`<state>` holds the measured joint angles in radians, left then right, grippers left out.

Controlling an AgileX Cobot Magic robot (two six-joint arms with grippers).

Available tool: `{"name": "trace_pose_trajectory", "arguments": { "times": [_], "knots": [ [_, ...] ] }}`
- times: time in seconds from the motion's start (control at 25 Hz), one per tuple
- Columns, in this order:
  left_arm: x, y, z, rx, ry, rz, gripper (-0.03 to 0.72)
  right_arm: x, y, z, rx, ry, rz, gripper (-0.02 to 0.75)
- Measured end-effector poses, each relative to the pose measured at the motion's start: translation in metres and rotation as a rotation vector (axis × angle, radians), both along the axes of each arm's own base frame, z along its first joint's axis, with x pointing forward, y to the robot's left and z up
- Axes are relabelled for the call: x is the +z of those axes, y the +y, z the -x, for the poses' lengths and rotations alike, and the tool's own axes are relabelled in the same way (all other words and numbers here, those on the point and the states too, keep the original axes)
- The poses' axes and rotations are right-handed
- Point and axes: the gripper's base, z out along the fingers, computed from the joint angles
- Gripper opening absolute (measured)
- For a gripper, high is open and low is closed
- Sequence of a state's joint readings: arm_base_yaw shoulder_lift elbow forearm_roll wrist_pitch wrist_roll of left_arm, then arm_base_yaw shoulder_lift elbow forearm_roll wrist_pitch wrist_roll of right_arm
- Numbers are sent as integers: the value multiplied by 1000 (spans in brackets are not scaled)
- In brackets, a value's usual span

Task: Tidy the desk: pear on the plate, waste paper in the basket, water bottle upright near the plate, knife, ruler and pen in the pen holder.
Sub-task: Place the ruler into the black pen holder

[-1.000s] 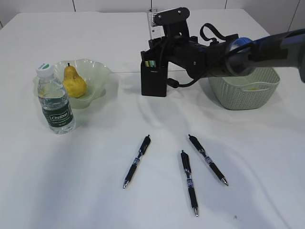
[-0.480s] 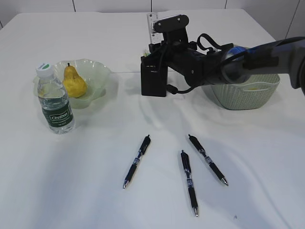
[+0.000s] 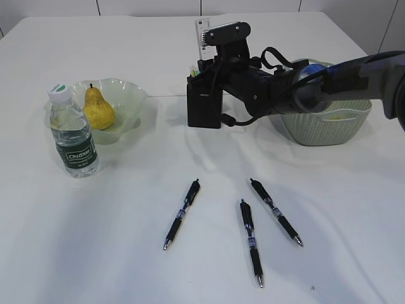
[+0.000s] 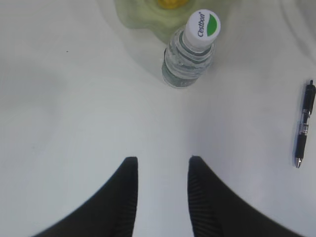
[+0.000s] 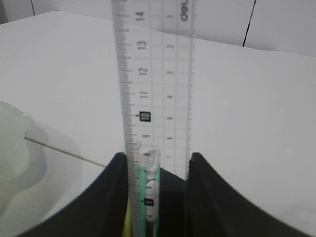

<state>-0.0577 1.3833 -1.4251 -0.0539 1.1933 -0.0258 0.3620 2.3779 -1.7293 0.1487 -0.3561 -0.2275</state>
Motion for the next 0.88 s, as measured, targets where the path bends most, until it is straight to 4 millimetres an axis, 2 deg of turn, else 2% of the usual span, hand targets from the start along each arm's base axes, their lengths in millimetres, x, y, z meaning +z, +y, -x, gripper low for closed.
{"name": "trace_pose_trajectory", "arguments": {
  "times": [0.4,0.68,0.76,0.88],
  "knots": [
    [0,0,0,0,0,0,237,-3,-1,0,-11,37,-18,399],
    [0,0,0,0,2,0,237,-5,-1,1,-14,60,-20,409],
    [0,0,0,0,2,0,237,-3,-1,2,-8,86,-14,409],
    [0,0,0,0,2,0,237,14,0,5,6,127,-7,409]
  ]
}}
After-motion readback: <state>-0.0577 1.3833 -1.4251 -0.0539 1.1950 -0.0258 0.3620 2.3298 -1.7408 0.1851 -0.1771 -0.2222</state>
